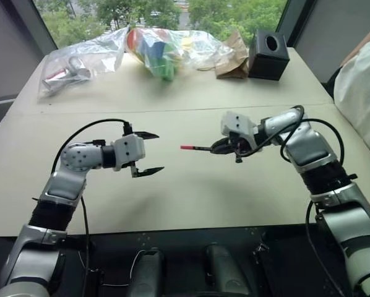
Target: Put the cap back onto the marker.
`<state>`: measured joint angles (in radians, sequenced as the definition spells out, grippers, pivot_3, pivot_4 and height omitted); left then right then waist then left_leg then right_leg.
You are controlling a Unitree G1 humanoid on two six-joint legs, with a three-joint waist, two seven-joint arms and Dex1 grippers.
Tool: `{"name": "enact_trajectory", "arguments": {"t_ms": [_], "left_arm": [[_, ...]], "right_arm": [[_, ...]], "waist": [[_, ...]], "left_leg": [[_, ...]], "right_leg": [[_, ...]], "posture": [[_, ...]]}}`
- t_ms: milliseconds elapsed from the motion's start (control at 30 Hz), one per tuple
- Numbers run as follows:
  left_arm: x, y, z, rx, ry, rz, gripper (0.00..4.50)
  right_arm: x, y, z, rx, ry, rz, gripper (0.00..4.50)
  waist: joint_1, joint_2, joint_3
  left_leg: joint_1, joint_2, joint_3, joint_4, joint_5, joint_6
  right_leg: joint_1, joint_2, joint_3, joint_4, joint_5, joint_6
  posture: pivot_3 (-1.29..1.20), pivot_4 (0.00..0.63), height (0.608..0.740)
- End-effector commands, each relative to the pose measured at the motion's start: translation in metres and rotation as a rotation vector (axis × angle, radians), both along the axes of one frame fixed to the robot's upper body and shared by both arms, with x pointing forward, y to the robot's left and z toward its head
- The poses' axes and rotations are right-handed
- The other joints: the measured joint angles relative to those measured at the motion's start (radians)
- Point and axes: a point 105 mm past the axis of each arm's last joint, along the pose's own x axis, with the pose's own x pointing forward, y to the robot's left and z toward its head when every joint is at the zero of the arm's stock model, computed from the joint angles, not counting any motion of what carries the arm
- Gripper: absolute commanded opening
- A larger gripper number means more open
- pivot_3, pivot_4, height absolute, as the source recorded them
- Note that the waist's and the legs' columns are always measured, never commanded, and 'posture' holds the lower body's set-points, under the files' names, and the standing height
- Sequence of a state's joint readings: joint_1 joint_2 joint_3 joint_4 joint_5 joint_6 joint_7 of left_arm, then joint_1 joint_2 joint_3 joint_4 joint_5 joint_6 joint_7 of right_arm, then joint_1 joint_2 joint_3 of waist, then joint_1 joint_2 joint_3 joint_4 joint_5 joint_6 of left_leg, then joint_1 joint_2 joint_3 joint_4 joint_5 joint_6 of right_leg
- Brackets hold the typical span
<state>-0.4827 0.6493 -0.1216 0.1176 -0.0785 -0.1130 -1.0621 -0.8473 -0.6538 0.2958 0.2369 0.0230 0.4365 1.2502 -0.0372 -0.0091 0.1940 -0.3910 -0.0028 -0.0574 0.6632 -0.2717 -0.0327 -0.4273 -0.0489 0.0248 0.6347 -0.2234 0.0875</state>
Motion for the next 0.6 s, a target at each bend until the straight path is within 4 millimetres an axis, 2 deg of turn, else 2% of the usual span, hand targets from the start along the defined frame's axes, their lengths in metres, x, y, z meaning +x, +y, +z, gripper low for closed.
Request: {"name": "enact_trajectory", "arguments": {"t_ms": [33, 167, 200, 267, 333, 400, 467, 600], "left_arm": [[0.000, -0.002, 0.021, -0.073, -0.045, 0.016, 4.45], [-0.001, -0.009, 0.026, -0.127, -0.028, 0.011, 4.45], [-0.001, -0.012, 0.028, -0.154, -0.013, 0.017, 4.45], [-0.001, -0.015, 0.032, -0.195, 0.010, 0.024, 4.45], [-0.001, -0.016, 0.033, -0.214, 0.025, 0.028, 4.45], [-0.003, -0.018, 0.034, -0.238, 0.058, 0.022, 4.45], [-0.005, -0.020, 0.033, -0.247, 0.089, 0.008, 4.45], [-0.007, -0.021, 0.035, -0.260, 0.111, 0.001, 4.45]], "right_arm": [[0.014, -0.021, 0.020, 0.051, -0.105, -0.147, 0.00], [0.032, -0.050, 0.037, 0.129, -0.209, -0.403, 0.00], [0.035, -0.065, 0.042, 0.163, -0.235, -0.507, 0.00], [0.036, -0.090, 0.045, 0.201, -0.270, -0.671, 0.00], [0.032, -0.105, 0.043, 0.207, -0.281, -0.753, 0.00], [0.022, -0.129, 0.029, 0.265, -0.240, -0.932, 0.00], [0.005, -0.147, 0.007, 0.351, -0.128, -1.125, 0.00], [-0.021, -0.152, -0.022, 0.408, 0.001, -1.288, 0.00]], "waist": [[0.000, 0.000, 0.000], [0.001, 0.000, 0.000], [0.001, 0.000, 0.000], [0.008, 0.000, 0.000], [0.014, 0.000, 0.000], [0.020, 0.000, 0.000], [0.024, 0.000, 0.000], [0.022, 0.000, 0.000]], "left_leg": [[0.000, 0.000, 0.000, 0.000, 0.000, 0.000], [0.000, 0.000, 0.000, 0.000, 0.000, 0.000], [0.000, 0.000, 0.000, 0.000, 0.000, 0.000], [0.000, 0.000, 0.000, 0.000, 0.000, 0.000], [0.000, 0.000, 0.000, 0.000, 0.000, 0.000], [0.000, 0.000, 0.000, 0.000, 0.000, 0.000], [0.000, 0.000, 0.000, 0.000, 0.000, 0.000], [0.000, 0.000, 0.000, 0.000, 0.000, 0.000]], "right_leg": [[0.000, 0.000, 0.000, 0.000, 0.000, 0.000], [0.000, 0.000, 0.000, 0.000, 0.000, 0.000], [0.000, 0.000, 0.000, 0.000, 0.000, 0.000], [0.000, 0.000, 0.000, 0.000, 0.000, 0.000], [0.000, 0.000, 0.000, 0.000, 0.000, 0.000], [0.000, 0.000, 0.000, 0.000, 0.000, 0.000], [0.000, 0.000, 0.000, 0.000, 0.000, 0.000], [0.000, 0.000, 0.000, 0.000, 0.000, 0.000]], "posture": [[0.00, 0.150, 0.740], [0.00, 0.150, 0.740], [0.00, 0.150, 0.740], [0.00, 0.150, 0.740], [0.00, 0.150, 0.740], [0.00, 0.150, 0.740], [0.00, 0.150, 0.740], [0.00, 0.150, 0.740]]}}
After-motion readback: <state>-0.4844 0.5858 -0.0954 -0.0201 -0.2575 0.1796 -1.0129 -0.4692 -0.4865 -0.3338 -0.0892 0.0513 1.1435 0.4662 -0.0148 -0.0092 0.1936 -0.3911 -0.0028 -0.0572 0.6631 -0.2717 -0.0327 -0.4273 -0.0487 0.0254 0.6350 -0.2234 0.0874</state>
